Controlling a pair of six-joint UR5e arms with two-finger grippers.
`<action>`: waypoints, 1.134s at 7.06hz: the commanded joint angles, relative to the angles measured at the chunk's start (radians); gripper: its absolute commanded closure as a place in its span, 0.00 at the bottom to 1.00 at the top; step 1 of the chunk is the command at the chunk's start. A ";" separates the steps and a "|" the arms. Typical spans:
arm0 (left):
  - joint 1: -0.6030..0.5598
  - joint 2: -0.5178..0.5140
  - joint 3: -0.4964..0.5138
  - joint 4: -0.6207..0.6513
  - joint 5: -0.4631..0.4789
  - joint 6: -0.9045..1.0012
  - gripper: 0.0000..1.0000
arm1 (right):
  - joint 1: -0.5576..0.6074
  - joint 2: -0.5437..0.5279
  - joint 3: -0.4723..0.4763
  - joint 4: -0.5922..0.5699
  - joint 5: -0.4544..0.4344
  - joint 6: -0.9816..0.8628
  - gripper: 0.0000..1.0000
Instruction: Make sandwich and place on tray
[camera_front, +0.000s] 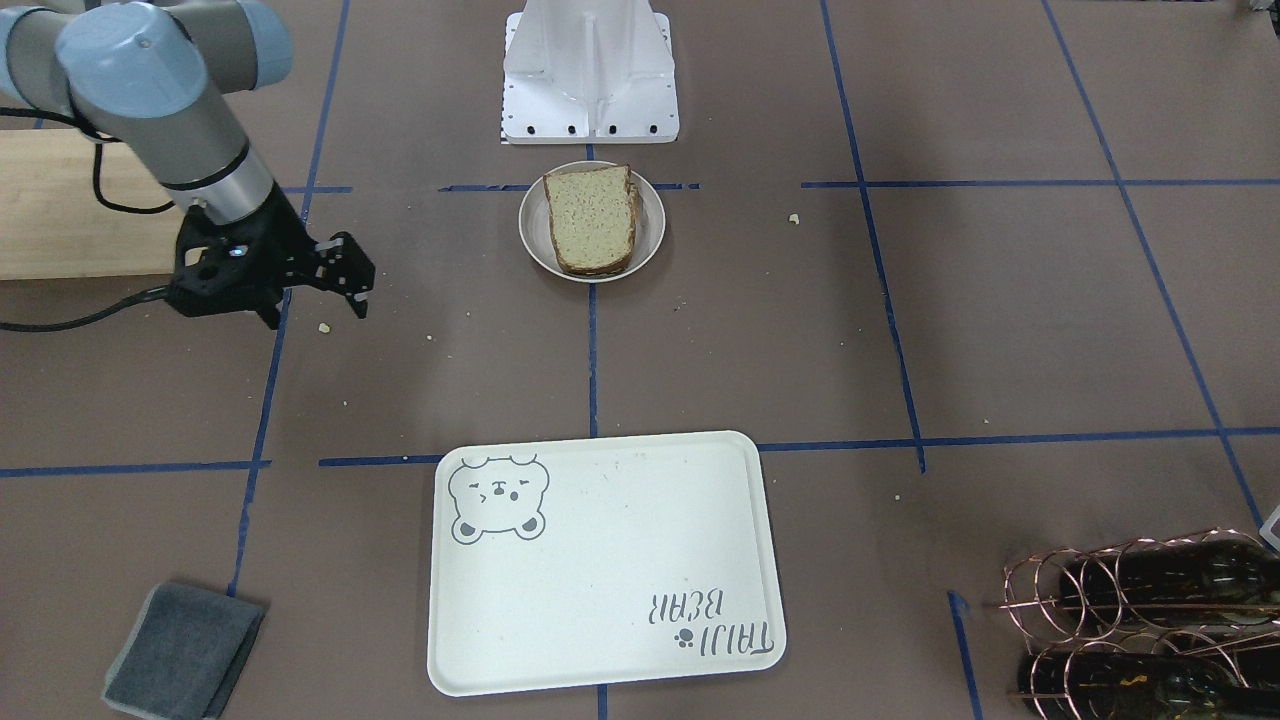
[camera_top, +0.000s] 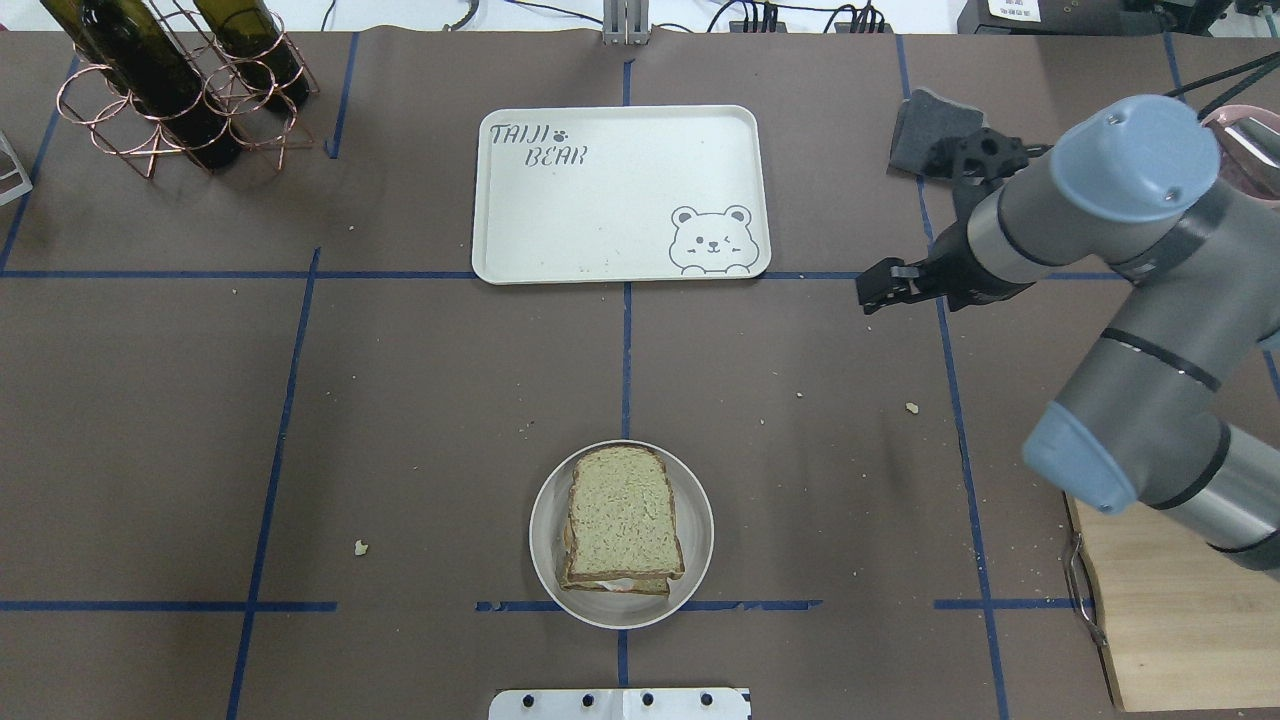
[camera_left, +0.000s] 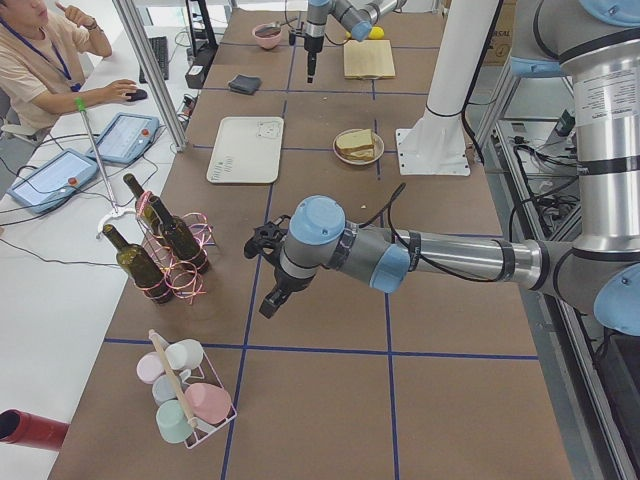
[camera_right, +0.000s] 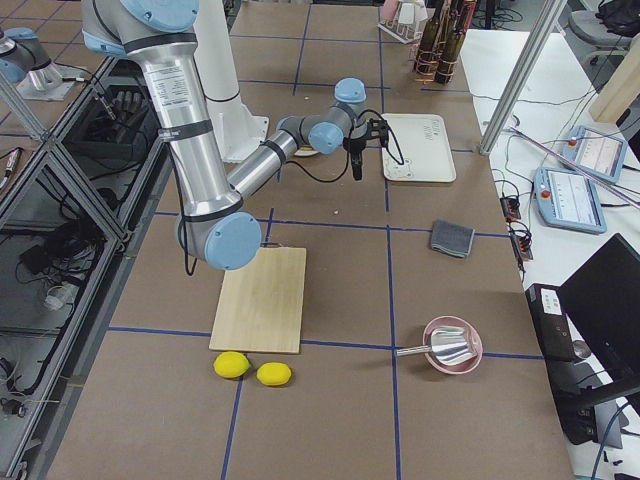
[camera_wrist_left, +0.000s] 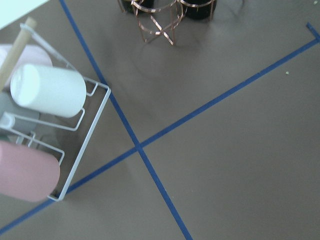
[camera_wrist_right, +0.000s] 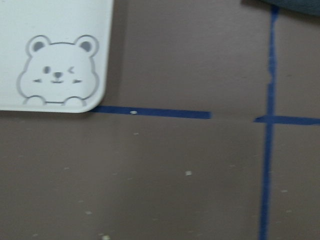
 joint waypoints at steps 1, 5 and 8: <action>0.008 -0.040 0.061 -0.305 -0.011 -0.020 0.00 | 0.212 -0.205 0.017 -0.007 0.076 -0.344 0.00; 0.334 -0.062 -0.074 -0.454 -0.081 -0.576 0.00 | 0.612 -0.526 0.010 -0.010 0.246 -0.835 0.00; 0.697 -0.139 -0.129 -0.455 0.135 -1.031 0.00 | 0.654 -0.612 -0.006 0.002 0.245 -0.881 0.00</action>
